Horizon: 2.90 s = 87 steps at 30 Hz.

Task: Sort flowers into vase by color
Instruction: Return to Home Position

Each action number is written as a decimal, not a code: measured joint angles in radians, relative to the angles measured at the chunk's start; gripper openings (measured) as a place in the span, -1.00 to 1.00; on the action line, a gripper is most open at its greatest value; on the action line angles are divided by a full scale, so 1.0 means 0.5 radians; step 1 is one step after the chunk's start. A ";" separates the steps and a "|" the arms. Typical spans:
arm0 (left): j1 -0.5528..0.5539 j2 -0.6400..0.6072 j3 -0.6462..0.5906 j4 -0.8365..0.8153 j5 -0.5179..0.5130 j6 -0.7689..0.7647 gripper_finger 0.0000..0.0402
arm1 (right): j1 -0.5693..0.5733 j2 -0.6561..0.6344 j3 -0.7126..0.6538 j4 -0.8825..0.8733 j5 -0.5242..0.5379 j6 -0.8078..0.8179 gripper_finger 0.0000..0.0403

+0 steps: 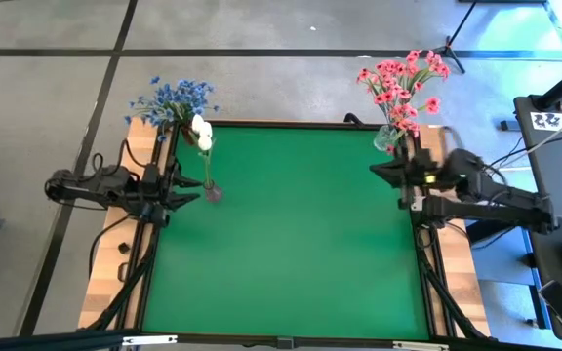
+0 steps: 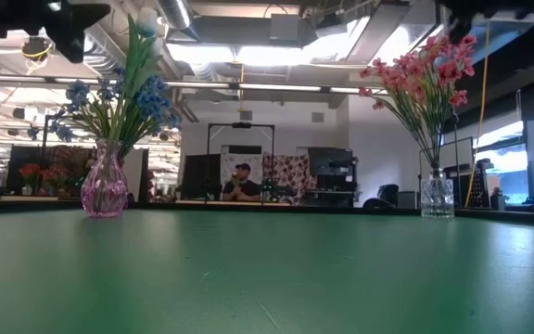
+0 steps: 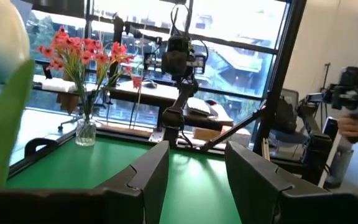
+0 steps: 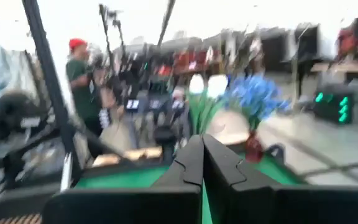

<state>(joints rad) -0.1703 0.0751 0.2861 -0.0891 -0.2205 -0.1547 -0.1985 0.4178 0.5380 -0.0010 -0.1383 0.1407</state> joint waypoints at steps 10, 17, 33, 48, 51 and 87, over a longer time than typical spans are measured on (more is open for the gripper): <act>0.000 -0.144 -0.332 0.272 0.163 0.052 -0.24 | -0.076 -0.804 -0.371 -0.367 0.521 0.385 -0.98; -0.001 -0.136 -0.559 0.445 0.237 -0.035 -0.24 | -0.076 -0.771 -0.430 -1.108 0.730 0.495 -0.98; 0.055 -0.136 -0.559 0.517 0.271 0.108 -0.24 | -0.073 -0.797 -1.008 -0.014 0.125 0.320 -0.97; 0.107 -0.128 -0.559 0.405 0.259 0.075 -0.24 | 0.323 -0.783 -1.056 0.080 0.193 -0.111 -0.97; 0.107 -0.128 -0.559 0.286 0.259 0.053 -0.24 | 0.397 -0.761 -1.056 0.052 0.254 -0.231 -0.97; 0.107 -0.125 -0.557 0.226 0.259 0.062 -0.24 | 0.423 -0.734 -1.060 0.032 0.259 -0.236 -0.97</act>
<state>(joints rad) -0.1169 0.0128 0.0074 0.0238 -0.0910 -0.1238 0.0131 0.0505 0.0082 0.0151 -0.0090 0.0227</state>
